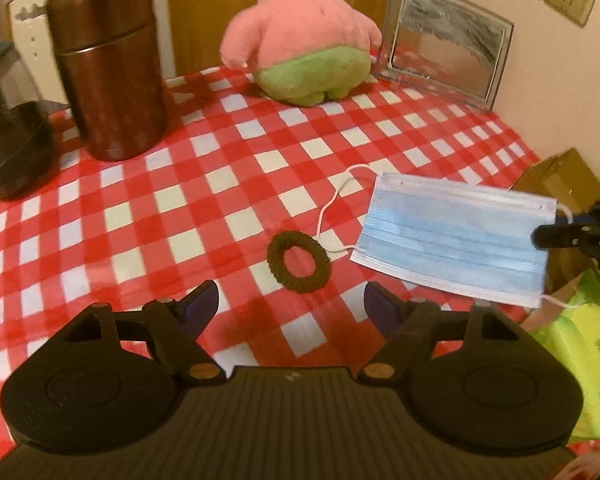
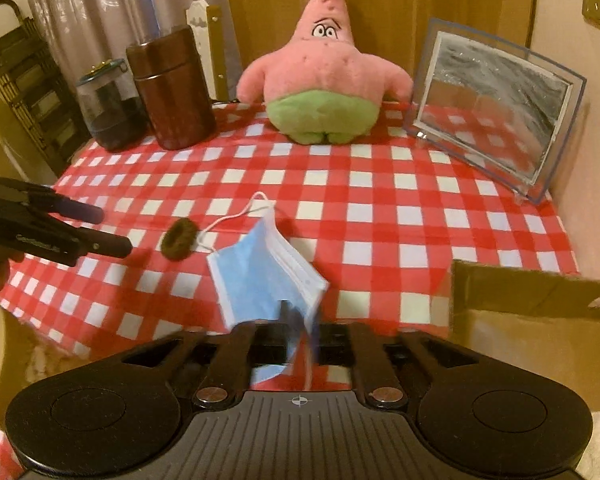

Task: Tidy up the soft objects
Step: 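Grasp the brown hair tie with the left gripper while the right gripper grasps the blue face mask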

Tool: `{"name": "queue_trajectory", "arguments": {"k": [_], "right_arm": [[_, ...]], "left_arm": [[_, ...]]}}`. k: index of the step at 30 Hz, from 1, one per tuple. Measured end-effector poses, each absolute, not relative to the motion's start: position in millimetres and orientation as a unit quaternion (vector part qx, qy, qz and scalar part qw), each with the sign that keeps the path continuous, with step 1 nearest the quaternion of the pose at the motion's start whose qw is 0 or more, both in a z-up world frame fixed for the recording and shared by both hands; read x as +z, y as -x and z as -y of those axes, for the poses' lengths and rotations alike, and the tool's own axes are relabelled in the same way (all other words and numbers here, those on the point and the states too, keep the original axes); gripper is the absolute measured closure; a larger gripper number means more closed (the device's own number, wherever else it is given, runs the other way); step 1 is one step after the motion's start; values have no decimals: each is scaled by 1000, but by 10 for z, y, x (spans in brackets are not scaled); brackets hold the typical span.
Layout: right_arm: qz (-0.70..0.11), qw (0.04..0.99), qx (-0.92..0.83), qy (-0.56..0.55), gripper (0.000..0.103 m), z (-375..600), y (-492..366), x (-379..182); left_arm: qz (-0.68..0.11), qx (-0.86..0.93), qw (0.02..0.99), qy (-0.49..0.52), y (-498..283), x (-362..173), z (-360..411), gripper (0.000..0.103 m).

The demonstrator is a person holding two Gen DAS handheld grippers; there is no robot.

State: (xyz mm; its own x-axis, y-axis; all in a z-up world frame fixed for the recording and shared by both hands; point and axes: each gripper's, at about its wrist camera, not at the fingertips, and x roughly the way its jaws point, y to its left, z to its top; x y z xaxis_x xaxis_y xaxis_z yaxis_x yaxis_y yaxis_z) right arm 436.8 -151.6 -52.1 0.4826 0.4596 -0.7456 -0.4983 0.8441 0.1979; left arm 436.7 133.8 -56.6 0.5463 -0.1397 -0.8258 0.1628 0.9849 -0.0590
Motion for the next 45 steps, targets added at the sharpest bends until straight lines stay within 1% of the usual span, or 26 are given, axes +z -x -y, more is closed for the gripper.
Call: {"name": "queue_trajectory", "arguments": {"k": [1,2,7,11,14,16,17,19,21,22,23,24,25,26,27,28,33,38,45], "right_arm": [[-423,862,278,23,52,1526,-4374,-515],[-415,866,278,21,39,1552,-4377,-501],[-388,881,264,52,38,1541,-4381,-435],[-388,877,276,60,37,1499,-4406,-451],[-390,873,285,67,37,1454,-4438,-471],[-390,870,293,74,37,1420,-4462,-482],[-391,867,300,79,37,1400,-4480,-488],[-395,861,308,87,37,1359,-4519,-496],[-400,854,318,99,36,1311,-4565,-504],[-402,850,322,106,34,1283,-4586,-507],[-406,846,326,113,30,1246,-4614,-514],[-412,840,333,119,27,1207,-4642,-531],[-415,835,339,124,24,1172,-4664,-544],[-420,829,345,131,21,1127,-4684,-564],[-427,822,351,138,20,1083,-4708,-592],[-433,816,356,145,19,1045,-4732,-620],[-473,775,371,196,14,815,-4858,-826],[-499,747,367,241,14,672,-4960,-1027],[-517,724,373,264,14,566,-4962,-1184]], "left_arm": [[-470,-89,878,-18,-4410,-607,-1318,25],[-471,-92,877,-22,-4445,-639,-1303,25],[-476,-109,871,-50,-4596,-795,-1204,25],[-478,-113,867,-84,-4680,-912,-1117,26],[-479,-118,866,-84,-4743,-975,-1115,32],[-485,-119,863,-77,-4785,-1008,-1127,42],[-487,-121,862,-78,-4798,-1018,-1127,45],[-489,-123,859,-87,-4819,-1037,-1113,55],[-492,-123,857,-93,-4833,-1059,-1108,60],[-493,-124,857,-90,-4833,-1061,-1117,61],[-494,-125,856,-85,-4836,-1061,-1126,63],[-495,-125,856,-80,-4836,-1061,-1134,66],[-496,-124,856,-75,-4835,-1058,-1143,72],[-497,-125,856,-70,-4833,-1053,-1154,76],[-499,-123,855,-66,-4831,-1047,-1167,86],[-502,-116,855,-66,-4829,-1042,-1179,90],[-496,-101,861,-52,-4749,-945,-1283,96],[-480,-103,871,-35,-4626,-830,-1413,96],[-473,-97,876,-13,-4507,-779,-1568,96]]}}
